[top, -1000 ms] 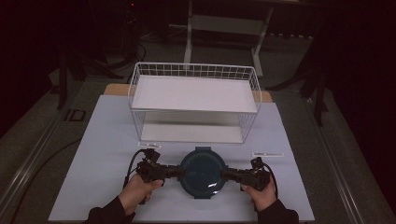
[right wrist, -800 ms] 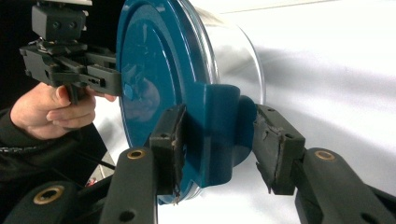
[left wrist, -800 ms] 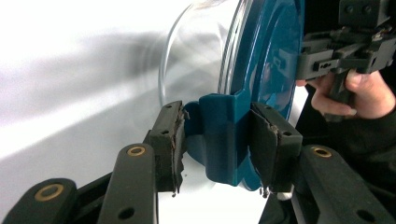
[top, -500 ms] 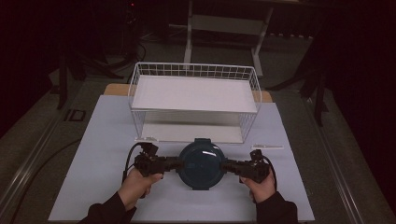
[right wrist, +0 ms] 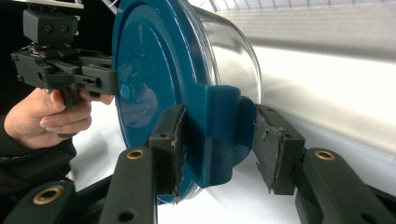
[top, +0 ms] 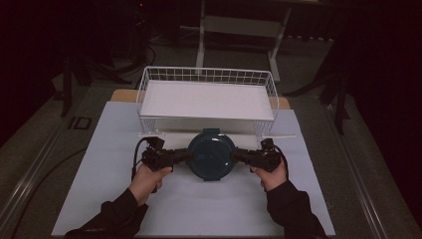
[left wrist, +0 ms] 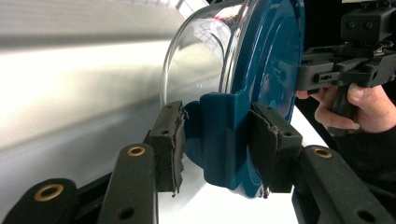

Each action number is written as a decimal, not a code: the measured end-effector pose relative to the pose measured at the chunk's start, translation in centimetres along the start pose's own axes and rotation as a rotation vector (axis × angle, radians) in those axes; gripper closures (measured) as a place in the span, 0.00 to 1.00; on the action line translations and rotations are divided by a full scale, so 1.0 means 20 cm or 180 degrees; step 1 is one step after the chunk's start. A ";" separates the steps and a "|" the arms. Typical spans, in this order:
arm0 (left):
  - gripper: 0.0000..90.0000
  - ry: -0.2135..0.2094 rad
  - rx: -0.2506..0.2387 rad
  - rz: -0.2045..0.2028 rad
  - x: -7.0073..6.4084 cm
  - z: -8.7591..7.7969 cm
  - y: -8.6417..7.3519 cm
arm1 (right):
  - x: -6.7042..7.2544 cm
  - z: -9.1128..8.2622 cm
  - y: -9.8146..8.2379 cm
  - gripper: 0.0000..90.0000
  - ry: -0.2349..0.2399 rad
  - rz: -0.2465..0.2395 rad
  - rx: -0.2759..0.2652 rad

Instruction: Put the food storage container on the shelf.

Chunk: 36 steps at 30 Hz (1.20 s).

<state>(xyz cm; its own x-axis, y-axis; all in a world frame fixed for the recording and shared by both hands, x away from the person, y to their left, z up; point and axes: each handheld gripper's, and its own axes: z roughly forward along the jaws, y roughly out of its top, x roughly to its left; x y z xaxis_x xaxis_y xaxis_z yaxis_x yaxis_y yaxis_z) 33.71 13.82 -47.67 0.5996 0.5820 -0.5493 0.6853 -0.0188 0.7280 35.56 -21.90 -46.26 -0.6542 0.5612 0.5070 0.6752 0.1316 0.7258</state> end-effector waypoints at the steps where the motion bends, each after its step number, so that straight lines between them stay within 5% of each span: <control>1: 0.63 0.0002 -0.0042 -0.0047 0.01 0.01 0.01 | -0.01 0.01 0.01 0.61 -0.0011 -0.0012 -0.0009; 11: 0.63 0.0083 -0.0018 -0.0091 0.12 0.09 0.10 | -0.15 0.11 0.07 0.61 -0.0095 0.0026 -0.0083; 12: 0.63 0.0113 -0.0018 0.0068 0.14 0.10 0.11 | -0.16 0.12 0.07 0.61 -0.0089 0.0034 -0.0084; 15: 0.63 0.0139 -0.0047 -0.0053 0.17 0.13 0.10 | -0.19 0.14 0.07 0.61 -0.0072 0.0066 -0.0122; 17: 0.62 0.0124 -0.0062 0.0130 0.20 0.14 0.10 | -0.21 0.16 0.07 0.61 -0.0110 0.0100 -0.0116; 18: 0.62 0.0161 -0.0063 -0.0010 0.21 0.14 0.09 | -0.22 0.17 0.07 0.61 -0.0097 0.0088 -0.0117; 27: 0.62 0.0019 -0.0232 -0.0118 0.26 0.15 0.06 | -0.23 0.19 0.09 0.61 -0.0108 0.0074 -0.0142; 30: 0.61 -0.0041 -0.0274 -0.0281 0.29 0.16 0.04 | -0.25 0.21 0.08 0.59 -0.0099 0.0101 -0.0164; 32: 0.59 0.0076 -0.0287 -0.0240 0.29 0.17 0.03 | -0.24 0.22 0.07 0.56 -0.0172 0.0129 -0.0104; 35: 0.57 0.0080 -0.0305 -0.0251 0.30 0.18 0.03 | -0.24 0.23 0.07 0.57 -0.0234 0.0084 -0.0102; 36: 0.58 0.0107 -0.0384 -0.0135 0.29 0.19 0.02 | -0.25 0.23 0.08 0.58 -0.0337 0.0045 -0.0203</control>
<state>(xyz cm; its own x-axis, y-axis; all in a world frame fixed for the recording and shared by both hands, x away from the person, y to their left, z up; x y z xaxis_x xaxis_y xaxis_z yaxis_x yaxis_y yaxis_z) 38.99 14.11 -51.99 0.5556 0.6071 -0.5681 0.6538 0.1032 0.7496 41.50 -20.66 -49.71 -0.6029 0.6463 0.4678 0.6588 0.0727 0.7488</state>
